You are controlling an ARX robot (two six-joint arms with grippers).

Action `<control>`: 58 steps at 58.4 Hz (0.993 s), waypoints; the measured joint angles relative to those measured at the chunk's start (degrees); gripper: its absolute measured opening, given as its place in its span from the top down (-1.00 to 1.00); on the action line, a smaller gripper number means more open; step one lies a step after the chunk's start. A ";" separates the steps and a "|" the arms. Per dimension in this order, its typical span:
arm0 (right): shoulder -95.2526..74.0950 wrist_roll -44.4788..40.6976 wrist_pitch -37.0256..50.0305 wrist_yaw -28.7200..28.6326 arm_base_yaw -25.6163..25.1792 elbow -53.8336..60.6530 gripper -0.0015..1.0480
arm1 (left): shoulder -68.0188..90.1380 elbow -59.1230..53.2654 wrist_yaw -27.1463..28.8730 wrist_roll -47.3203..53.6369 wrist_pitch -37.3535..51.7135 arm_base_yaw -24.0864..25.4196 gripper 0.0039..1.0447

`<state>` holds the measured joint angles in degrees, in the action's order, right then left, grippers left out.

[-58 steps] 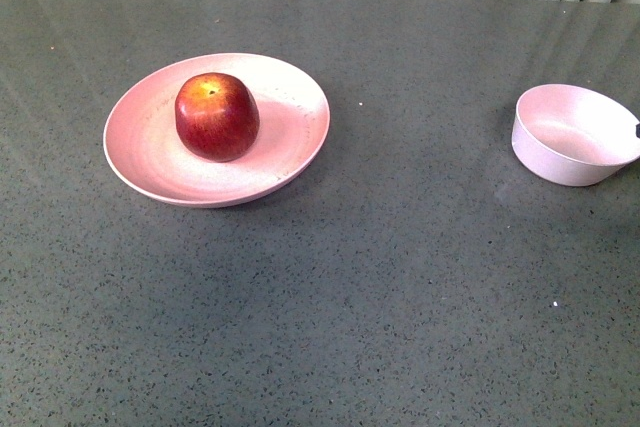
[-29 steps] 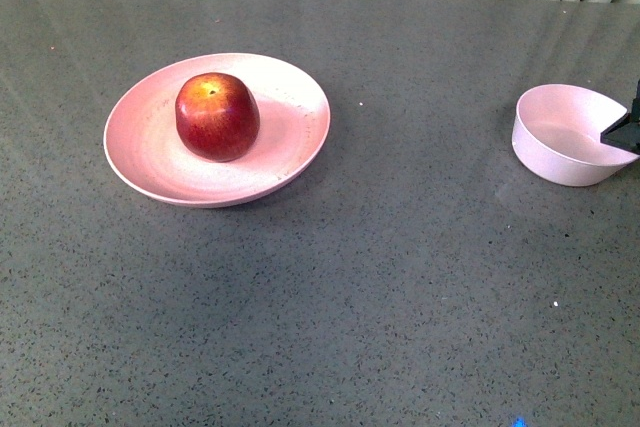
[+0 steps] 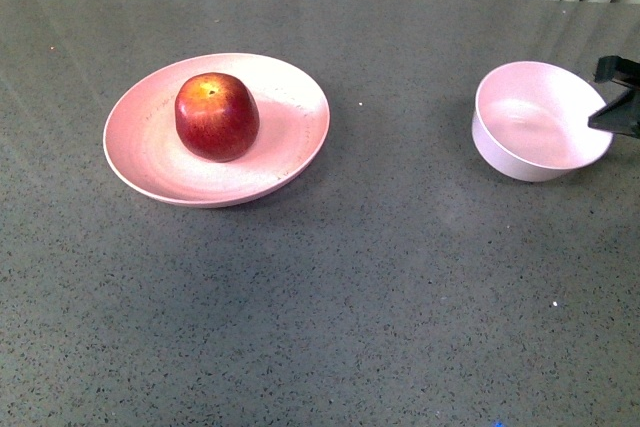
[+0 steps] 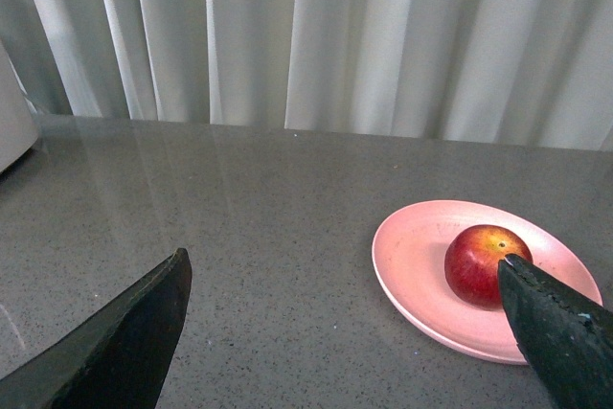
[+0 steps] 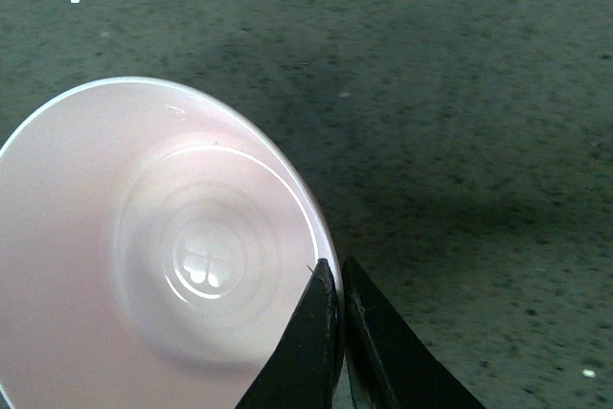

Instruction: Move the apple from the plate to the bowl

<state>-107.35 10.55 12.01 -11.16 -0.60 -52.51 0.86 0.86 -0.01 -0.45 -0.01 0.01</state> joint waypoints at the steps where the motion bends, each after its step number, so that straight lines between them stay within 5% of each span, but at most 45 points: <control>1: 0.07 0.31 -0.02 0.04 0.74 -0.02 0.97 | 0.00 0.00 0.00 0.00 0.00 0.00 -0.84; 16: -3.41 5.07 -0.83 2.73 9.51 -2.91 0.97 | -0.02 0.00 0.00 0.00 0.00 0.00 -0.84; 43: -7.02 6.64 -1.27 3.67 11.96 -5.57 0.97 | -0.02 0.00 0.00 0.00 0.00 0.00 -0.84; 58: -6.45 7.63 -0.13 1.07 11.93 -5.46 0.22 | -0.02 0.00 0.00 0.00 0.00 0.00 -0.84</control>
<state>-113.80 18.17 11.88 -10.09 11.33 -57.98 0.84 0.86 -0.01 -0.45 -0.01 0.01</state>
